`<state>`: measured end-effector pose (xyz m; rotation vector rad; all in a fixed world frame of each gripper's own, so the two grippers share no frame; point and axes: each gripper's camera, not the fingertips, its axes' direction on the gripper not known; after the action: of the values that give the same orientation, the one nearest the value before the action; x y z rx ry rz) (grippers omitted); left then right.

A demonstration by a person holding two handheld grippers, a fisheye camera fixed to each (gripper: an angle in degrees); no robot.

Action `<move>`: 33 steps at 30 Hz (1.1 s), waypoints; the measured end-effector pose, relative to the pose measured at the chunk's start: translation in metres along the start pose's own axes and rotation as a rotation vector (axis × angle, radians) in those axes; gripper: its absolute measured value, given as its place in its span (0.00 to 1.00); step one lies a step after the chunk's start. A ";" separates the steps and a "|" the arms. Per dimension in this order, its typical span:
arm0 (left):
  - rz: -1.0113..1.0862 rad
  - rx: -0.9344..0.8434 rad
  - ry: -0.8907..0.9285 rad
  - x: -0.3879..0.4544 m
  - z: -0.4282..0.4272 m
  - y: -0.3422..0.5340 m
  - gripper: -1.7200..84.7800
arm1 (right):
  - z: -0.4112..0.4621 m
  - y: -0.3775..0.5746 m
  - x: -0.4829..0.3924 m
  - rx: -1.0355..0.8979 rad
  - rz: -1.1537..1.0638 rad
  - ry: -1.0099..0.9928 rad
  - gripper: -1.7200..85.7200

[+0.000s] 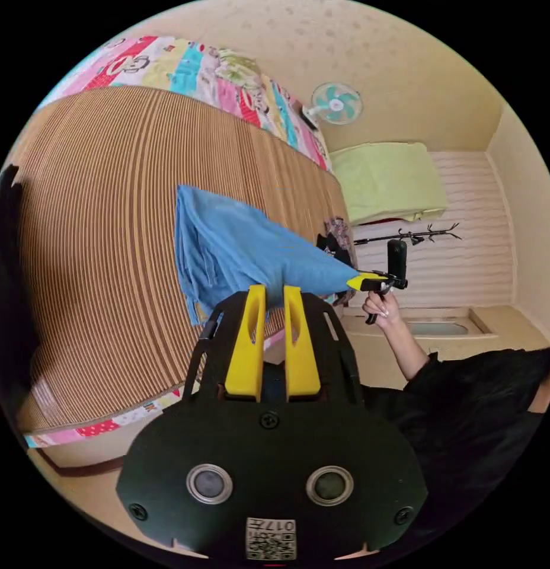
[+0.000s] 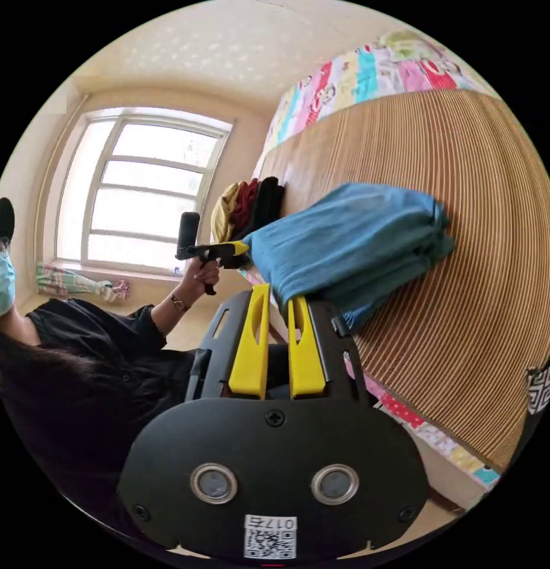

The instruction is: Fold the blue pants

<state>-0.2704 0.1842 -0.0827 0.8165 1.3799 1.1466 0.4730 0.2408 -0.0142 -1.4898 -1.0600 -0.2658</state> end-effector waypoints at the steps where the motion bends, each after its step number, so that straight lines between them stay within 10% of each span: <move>1: -0.090 -0.094 -0.029 -0.024 0.033 0.022 0.10 | 0.029 0.018 0.035 -0.078 0.118 -0.063 0.12; 13: -0.328 -0.045 -0.069 -0.109 0.073 -0.028 0.18 | 0.079 -0.007 0.115 0.133 0.436 -0.023 0.19; 22: -0.358 -0.321 -0.334 -0.098 0.113 -0.094 0.09 | 0.182 -0.053 0.101 -0.131 0.460 -0.291 0.11; 33: -0.200 -0.392 0.247 0.051 0.161 -0.068 0.08 | -0.012 0.016 0.010 -0.129 0.133 -0.197 0.08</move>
<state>-0.1117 0.2416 -0.1497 0.2583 1.3398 1.3340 0.4947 0.2373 -0.0149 -1.7215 -1.1104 -0.0962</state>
